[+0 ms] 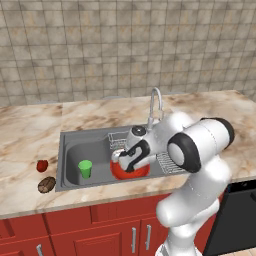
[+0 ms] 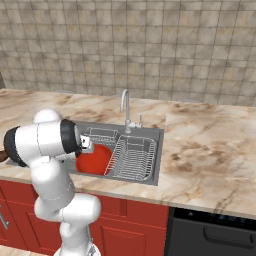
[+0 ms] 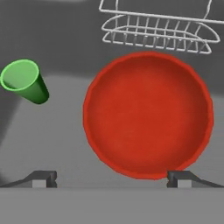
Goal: Remove the bell pepper and potato from the sink. Then move the bowl and cup from the counter to the sink for washing.
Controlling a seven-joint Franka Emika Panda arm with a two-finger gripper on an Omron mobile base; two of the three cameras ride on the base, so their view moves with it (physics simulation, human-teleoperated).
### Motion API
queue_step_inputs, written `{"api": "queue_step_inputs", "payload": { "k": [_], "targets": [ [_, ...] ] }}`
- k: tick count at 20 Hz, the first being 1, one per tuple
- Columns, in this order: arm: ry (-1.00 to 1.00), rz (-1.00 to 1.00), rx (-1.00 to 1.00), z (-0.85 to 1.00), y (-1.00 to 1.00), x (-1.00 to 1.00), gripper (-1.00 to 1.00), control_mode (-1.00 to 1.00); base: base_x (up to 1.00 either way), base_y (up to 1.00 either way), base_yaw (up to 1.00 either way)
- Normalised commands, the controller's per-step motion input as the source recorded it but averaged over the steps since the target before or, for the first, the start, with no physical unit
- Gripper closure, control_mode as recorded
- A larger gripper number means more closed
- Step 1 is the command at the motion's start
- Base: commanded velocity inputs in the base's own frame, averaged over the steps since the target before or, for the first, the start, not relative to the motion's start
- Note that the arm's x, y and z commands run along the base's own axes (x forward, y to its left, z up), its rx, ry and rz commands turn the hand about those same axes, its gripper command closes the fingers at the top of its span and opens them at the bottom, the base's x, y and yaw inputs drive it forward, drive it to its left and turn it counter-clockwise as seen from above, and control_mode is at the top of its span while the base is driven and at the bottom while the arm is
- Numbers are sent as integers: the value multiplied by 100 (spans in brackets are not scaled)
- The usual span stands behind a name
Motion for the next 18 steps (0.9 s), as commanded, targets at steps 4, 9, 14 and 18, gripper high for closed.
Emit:
{"api": "queue_step_inputs", "payload": {
  "k": [4, 9, 14, 18],
  "targets": [
    [3, 0, 0, 38, 0, -10, -100, -100, 0, 0, 0],
    [0, 0, 0, 38, 0, -10, -100, -100, 0, 0, 0],
    [0, -2, 0, 39, 0, -15, -100, -100, 0, 0, 0],
    [0, -5, 0, 38, 0, -20, -100, -100, 0, 0, 0]
  ]
}}
